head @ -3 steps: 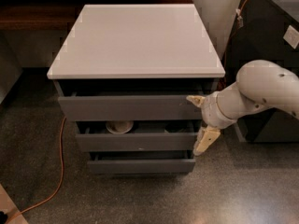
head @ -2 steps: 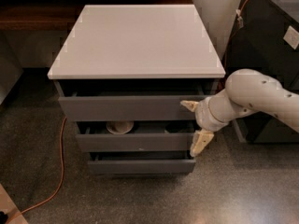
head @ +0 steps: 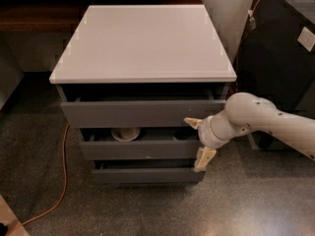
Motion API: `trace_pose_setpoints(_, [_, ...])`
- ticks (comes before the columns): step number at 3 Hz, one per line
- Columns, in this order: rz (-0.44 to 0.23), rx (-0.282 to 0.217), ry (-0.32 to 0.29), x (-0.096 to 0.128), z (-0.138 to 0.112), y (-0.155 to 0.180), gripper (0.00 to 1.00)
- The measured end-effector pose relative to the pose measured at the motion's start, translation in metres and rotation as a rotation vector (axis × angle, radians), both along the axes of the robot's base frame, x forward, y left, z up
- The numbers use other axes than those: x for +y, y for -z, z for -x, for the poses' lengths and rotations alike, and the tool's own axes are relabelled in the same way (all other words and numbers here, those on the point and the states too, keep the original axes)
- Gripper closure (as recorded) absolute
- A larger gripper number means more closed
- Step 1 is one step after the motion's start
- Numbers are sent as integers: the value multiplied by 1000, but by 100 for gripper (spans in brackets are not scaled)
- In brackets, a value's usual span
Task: Pick apple from middle drawer and place on counter
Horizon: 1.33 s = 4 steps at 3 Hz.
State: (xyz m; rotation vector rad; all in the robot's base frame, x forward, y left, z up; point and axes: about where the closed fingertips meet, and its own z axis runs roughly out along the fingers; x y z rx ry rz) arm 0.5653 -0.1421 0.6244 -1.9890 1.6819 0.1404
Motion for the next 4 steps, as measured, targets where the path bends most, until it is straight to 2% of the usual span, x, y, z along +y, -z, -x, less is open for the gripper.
trace_pose_setpoints(2, [-14,-7,14,11,-17,43,0])
trace_pose_setpoints(3, [-37,-6,-42,32,-26,91,0])
trace_pose_setpoints(4, [-37,-6,-42,32,-26,91,0])
